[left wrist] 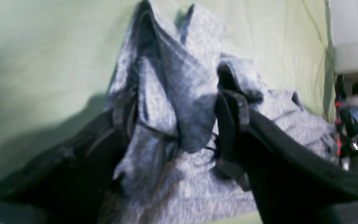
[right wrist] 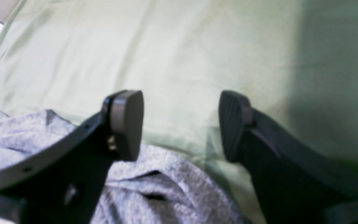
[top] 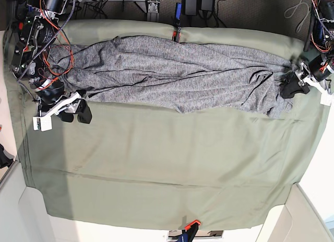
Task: Fold the T-shirt properly
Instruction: 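Release and press the folded end with the left gripper, then grasp the band's end with the left gripper and carry it toward the middle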
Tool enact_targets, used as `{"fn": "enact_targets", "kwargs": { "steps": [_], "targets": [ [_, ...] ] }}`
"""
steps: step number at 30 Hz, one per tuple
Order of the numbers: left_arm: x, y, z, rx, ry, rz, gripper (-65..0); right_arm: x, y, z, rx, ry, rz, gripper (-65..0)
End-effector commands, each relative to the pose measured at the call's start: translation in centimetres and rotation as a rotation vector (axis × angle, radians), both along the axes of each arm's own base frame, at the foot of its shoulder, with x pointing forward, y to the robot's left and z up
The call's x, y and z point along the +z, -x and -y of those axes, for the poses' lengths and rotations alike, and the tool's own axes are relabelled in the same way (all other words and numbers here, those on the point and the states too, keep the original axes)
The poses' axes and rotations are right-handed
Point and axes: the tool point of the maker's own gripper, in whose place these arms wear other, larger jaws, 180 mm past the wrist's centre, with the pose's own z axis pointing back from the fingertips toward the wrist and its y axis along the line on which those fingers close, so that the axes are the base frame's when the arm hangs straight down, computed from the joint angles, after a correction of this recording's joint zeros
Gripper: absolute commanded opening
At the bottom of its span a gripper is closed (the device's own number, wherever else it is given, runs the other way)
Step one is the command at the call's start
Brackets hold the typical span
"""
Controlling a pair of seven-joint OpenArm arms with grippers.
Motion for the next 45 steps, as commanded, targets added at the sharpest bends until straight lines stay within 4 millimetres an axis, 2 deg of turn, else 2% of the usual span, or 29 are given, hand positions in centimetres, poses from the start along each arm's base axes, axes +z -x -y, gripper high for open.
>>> {"fn": "enact_targets", "kwargs": {
  "steps": [1, 6, 11, 12, 13, 16, 21, 23, 26, 31, 34, 38, 43, 45],
  "targets": [
    [0.5, -0.1, 0.1, -0.037, -0.012, -0.002, -26.7, 1.6, -0.9, 0.1, 0.0, -0.008, 0.059, -27.0],
    [0.2, 0.2, 2.5, -0.109, 0.058, -0.036, -26.8, 1.7, -0.9, 0.0, 0.001, -0.009, 0.059, -27.0],
    [0.0, 0.6, 2.9, -0.13, 0.069, -0.054, -27.7, 1.7, -0.9, 0.1, 0.0, -0.009, 0.06, -27.0],
    [0.0, 0.6, 2.9, -0.129, 0.069, -0.054, -31.0, 1.7, -0.9, 0.1, 0.0, -0.009, 0.06, -27.0],
    [0.0, 0.6, 2.9, -0.129, 0.069, -0.053, -37.8, 1.7, -0.9, 0.1, 0.0, -0.009, 0.06, -27.0],
    [0.1, 0.4, 2.8, -0.124, 0.069, -0.046, -64.2, 1.7, -0.9, 0.1, 0.0, -0.009, 0.06, -27.0],
    [1.7, -1.2, 1.9, -0.081, 0.037, 0.043, -65.0, 1.7, -0.9, 0.1, 0.0, -0.008, 0.059, -27.0],
    [2.5, -1.5, 2.5, -0.144, -0.033, 0.056, -65.0, 1.6, -0.9, 0.1, 0.0, -0.008, 0.059, -27.1],
    [4.5, -1.6, 4.7, -0.286, -0.2, 0.115, -65.0, 1.7, -0.9, 0.1, 0.0, -0.008, 0.059, -27.0],
    [10.7, -1.8, 10.2, -0.464, -0.37, 0.354, -65.0, 1.7, -0.9, 0.1, 0.0, -0.009, 0.06, -27.0],
    [12.2, -1.0, 12.7, -0.548, -0.434, 0.409, -65.0, 1.7, -0.9, 0.1, 0.0, -0.009, 0.059, -27.0],
    [11.8, 0.0, 15.7, -0.612, -0.421, 0.427, -65.0, 1.6, -0.9, 0.1, 0.0, -0.008, 0.059, -27.0],
    [8.7, 1.2, 20.7, -0.709, -0.395, 0.428, -65.0, 1.7, -0.9, 0.1, 0.0, -0.008, 0.059, -27.0],
    [7.6, 1.0, 22.1, -0.707, -0.418, 0.413, -65.0, 1.6, -0.9, 0.1, 0.0, -0.008, 0.059, -27.0]
  ]
}}
